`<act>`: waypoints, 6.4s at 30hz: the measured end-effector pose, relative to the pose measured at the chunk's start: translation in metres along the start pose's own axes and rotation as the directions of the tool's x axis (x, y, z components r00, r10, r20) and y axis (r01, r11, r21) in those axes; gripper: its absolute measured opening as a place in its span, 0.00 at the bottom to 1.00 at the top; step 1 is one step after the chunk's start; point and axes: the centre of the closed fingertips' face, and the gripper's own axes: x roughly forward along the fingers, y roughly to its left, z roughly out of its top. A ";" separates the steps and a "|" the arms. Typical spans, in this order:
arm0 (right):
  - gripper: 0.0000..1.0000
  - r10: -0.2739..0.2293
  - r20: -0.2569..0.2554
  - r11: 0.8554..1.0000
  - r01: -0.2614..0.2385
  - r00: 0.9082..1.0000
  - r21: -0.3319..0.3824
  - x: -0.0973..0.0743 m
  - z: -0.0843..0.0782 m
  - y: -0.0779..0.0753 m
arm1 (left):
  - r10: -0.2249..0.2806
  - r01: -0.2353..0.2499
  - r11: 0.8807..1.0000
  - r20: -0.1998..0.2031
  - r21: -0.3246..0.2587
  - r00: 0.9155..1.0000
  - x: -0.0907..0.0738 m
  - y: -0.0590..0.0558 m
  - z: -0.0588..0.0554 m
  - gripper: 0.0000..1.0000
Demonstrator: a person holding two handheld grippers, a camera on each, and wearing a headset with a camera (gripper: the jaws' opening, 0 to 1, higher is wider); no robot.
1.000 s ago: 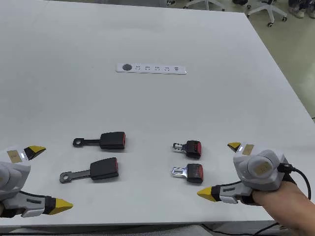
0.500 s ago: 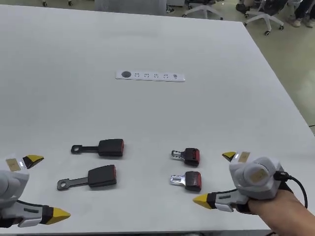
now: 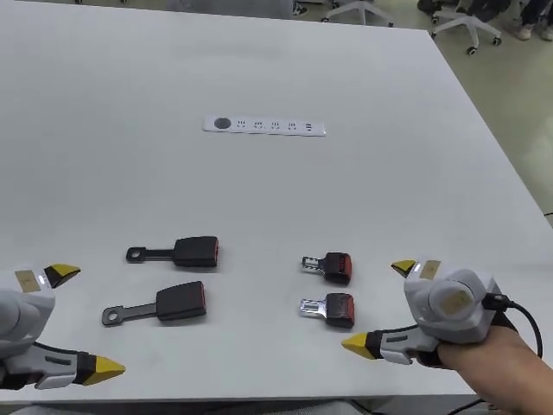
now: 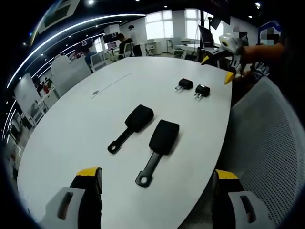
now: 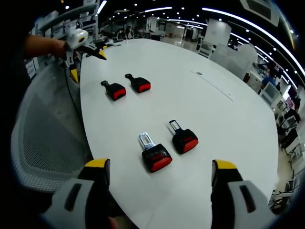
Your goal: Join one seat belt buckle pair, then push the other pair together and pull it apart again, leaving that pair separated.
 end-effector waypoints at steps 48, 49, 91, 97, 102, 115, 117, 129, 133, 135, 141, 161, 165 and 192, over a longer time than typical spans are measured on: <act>0.58 0.095 -0.081 0.966 -0.111 0.992 -0.233 0.013 0.004 0.002 | -0.082 0.096 0.980 -0.086 0.177 0.993 0.027 0.003 0.013 0.73; 0.57 0.098 -0.089 0.962 -0.118 0.991 -0.246 0.016 0.004 0.002 | -0.084 0.099 0.978 -0.088 0.185 0.993 0.030 0.002 0.015 0.72; 0.34 0.304 -0.285 0.869 -0.387 0.909 -0.308 0.074 -0.026 0.011 | -0.241 0.321 0.889 -0.263 0.326 0.934 0.104 -0.017 0.023 0.33; 0.33 0.312 -0.330 0.830 -0.424 0.891 -0.363 0.077 -0.028 0.012 | -0.231 0.333 0.866 -0.293 0.372 0.928 0.107 -0.017 0.019 0.32; 0.33 0.319 -0.331 0.824 -0.432 0.888 -0.366 0.078 -0.029 0.012 | -0.231 0.330 0.869 -0.287 0.369 0.930 0.108 -0.016 0.018 0.32; 0.33 0.305 -0.362 0.803 -0.443 0.881 -0.399 0.079 -0.028 0.013 | -0.220 0.335 0.847 -0.303 0.412 0.927 0.111 -0.015 0.013 0.33; 0.34 0.303 -0.366 0.803 -0.443 0.880 -0.399 0.079 -0.028 0.013 | -0.221 0.335 0.847 -0.300 0.413 0.928 0.111 -0.015 0.014 0.33; 0.34 0.285 -0.355 0.816 -0.420 0.890 -0.398 0.086 -0.016 0.027 | -0.217 0.337 0.846 -0.310 0.414 0.926 0.111 -0.017 0.015 0.32; 0.34 0.289 -0.339 0.822 -0.414 0.895 -0.392 0.091 -0.008 0.036 | -0.220 0.334 0.845 -0.297 0.418 0.929 0.111 -0.017 0.015 0.32; 0.34 0.293 -0.332 0.821 -0.414 0.897 -0.393 0.093 -0.005 0.040 | -0.219 0.332 0.846 -0.297 0.417 0.930 0.111 -0.017 0.016 0.32; 0.34 0.300 -0.307 0.829 -0.406 0.903 -0.385 0.102 0.008 0.051 | -0.221 0.342 0.836 -0.307 0.429 0.926 0.112 -0.016 0.014 0.32; 0.34 0.346 -0.244 0.827 -0.418 0.906 -0.376 0.143 0.067 0.098 | -0.239 0.381 0.808 -0.339 0.450 0.910 0.118 -0.014 0.009 0.32; 0.34 0.356 -0.247 0.823 -0.427 0.901 -0.375 0.148 0.073 0.104 | -0.242 0.381 0.809 -0.336 0.448 0.910 0.118 -0.014 0.009 0.32; 0.33 0.375 -0.226 0.789 -0.438 0.899 -0.431 0.155 0.085 0.109 | -0.249 0.380 0.804 -0.321 0.458 0.914 0.118 -0.014 0.009 0.32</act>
